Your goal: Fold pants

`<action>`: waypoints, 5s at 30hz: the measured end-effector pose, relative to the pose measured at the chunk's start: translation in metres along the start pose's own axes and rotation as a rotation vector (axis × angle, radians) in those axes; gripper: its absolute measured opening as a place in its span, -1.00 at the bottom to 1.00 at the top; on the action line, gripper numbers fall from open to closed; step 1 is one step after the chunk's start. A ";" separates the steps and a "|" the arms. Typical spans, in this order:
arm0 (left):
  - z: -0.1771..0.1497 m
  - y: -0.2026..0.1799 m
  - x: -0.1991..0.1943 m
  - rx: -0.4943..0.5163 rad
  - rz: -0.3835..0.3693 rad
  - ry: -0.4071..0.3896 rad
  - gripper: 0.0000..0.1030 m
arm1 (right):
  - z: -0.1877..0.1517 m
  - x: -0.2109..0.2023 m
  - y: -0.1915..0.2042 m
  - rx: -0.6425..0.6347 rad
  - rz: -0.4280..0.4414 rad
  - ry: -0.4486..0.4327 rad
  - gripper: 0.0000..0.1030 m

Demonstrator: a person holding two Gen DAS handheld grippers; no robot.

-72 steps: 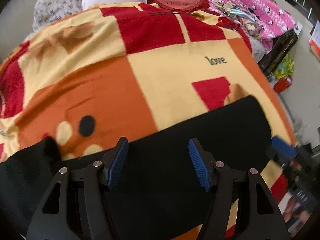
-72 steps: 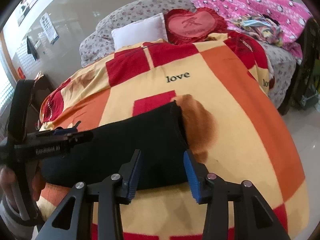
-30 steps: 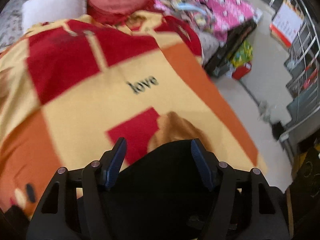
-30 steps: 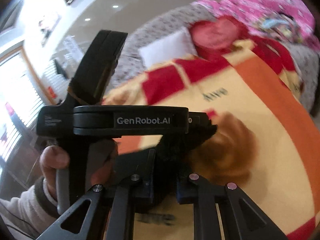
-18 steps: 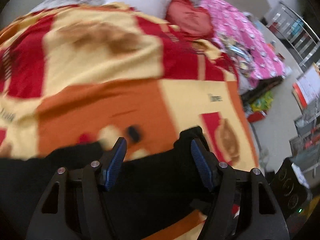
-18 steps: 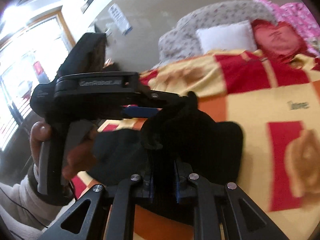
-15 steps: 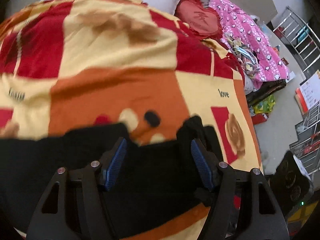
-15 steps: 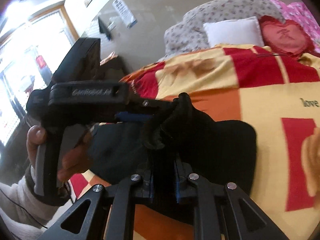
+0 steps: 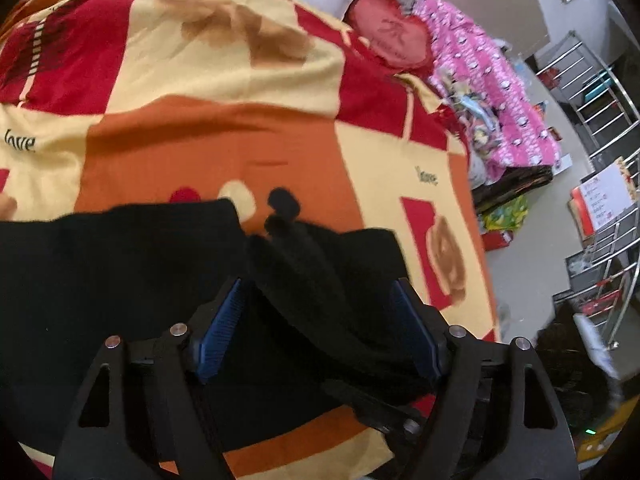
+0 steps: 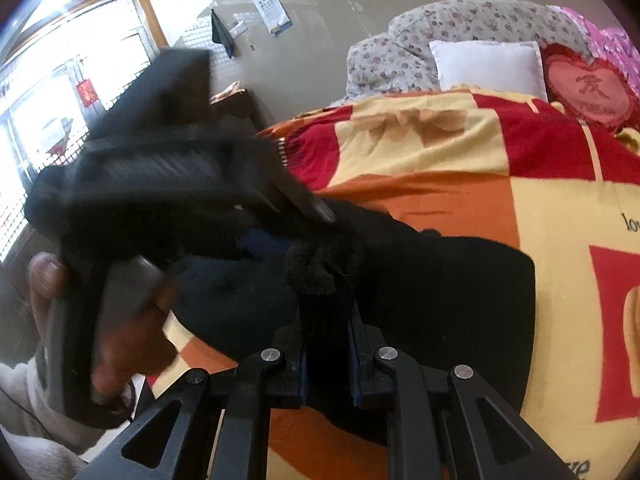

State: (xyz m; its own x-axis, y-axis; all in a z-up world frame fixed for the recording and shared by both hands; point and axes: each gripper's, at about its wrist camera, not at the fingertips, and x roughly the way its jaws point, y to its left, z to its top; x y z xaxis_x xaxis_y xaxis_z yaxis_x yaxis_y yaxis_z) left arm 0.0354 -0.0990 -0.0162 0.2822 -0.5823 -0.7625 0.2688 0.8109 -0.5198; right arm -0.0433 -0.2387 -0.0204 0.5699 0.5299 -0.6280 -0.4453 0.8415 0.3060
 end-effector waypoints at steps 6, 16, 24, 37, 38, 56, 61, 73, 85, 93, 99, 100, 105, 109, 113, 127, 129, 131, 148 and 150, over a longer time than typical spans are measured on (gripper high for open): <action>-0.001 0.014 0.001 0.015 0.110 -0.020 0.13 | 0.001 0.011 0.013 0.008 0.059 0.007 -0.71; -0.007 0.035 -0.023 0.023 0.253 -0.105 0.07 | 0.007 -0.031 -0.021 0.101 0.064 -0.015 -0.45; -0.017 0.013 -0.036 0.081 0.267 -0.148 0.07 | 0.014 -0.028 -0.045 0.122 -0.093 0.010 -0.45; -0.026 0.021 0.003 0.080 0.349 -0.102 0.10 | 0.019 0.020 -0.046 0.078 -0.183 0.093 -0.45; -0.027 0.021 0.003 0.080 0.348 -0.104 0.10 | 0.017 0.016 -0.044 0.082 -0.169 0.096 -0.45; -0.047 0.024 -0.029 0.079 0.371 -0.142 0.10 | 0.002 0.017 -0.002 0.028 -0.179 0.134 -0.44; -0.056 0.033 -0.031 0.064 0.379 -0.137 0.10 | 0.001 0.025 -0.001 0.024 -0.187 0.148 -0.44; -0.058 0.041 -0.025 0.055 0.390 -0.118 0.10 | 0.008 0.046 0.002 -0.012 -0.217 0.156 -0.36; -0.066 0.059 -0.058 0.005 0.423 -0.172 0.10 | 0.014 0.048 0.015 -0.033 -0.206 0.170 -0.35; -0.074 0.082 -0.075 -0.058 0.443 -0.189 0.10 | 0.017 0.060 0.024 -0.073 -0.237 0.184 -0.35; -0.084 0.098 -0.098 -0.100 0.461 -0.215 0.10 | 0.030 0.060 0.030 -0.078 -0.197 0.165 -0.35; -0.085 0.100 -0.101 -0.108 0.461 -0.219 0.10 | 0.035 0.061 0.033 -0.078 -0.175 0.158 -0.35; -0.100 0.124 -0.126 -0.194 0.446 -0.265 0.21 | 0.051 0.084 0.051 -0.086 -0.057 0.161 -0.16; -0.110 0.144 -0.134 -0.261 0.454 -0.271 0.24 | 0.068 0.117 0.071 -0.129 0.021 0.200 -0.12; -0.119 0.170 -0.139 -0.378 0.431 -0.282 0.24 | 0.083 0.153 0.093 -0.184 0.062 0.236 -0.09; -0.109 0.189 -0.133 -0.450 0.356 -0.343 0.45 | 0.096 0.262 0.150 -0.394 0.141 0.381 -0.07; -0.104 0.188 -0.131 -0.440 0.362 -0.352 0.45 | 0.093 0.269 0.148 -0.382 0.137 0.389 -0.07; -0.100 0.189 -0.128 -0.433 0.360 -0.358 0.45 | 0.093 0.269 0.140 -0.314 0.177 0.371 -0.19; -0.059 0.026 -0.114 0.148 0.162 -0.386 -0.73 | 0.105 0.064 0.013 0.084 0.123 -0.028 -0.70; -0.053 0.017 -0.079 0.151 0.176 -0.310 -0.73 | 0.090 0.048 -0.014 0.151 0.055 -0.031 -0.51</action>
State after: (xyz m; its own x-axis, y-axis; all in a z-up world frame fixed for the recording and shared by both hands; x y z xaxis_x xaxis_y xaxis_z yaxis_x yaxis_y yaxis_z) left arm -0.0312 -0.0357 0.0149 0.5947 -0.4436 -0.6705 0.3172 0.8958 -0.3113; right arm 0.0525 -0.2156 0.0098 0.5694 0.5769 -0.5856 -0.3691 0.8160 0.4449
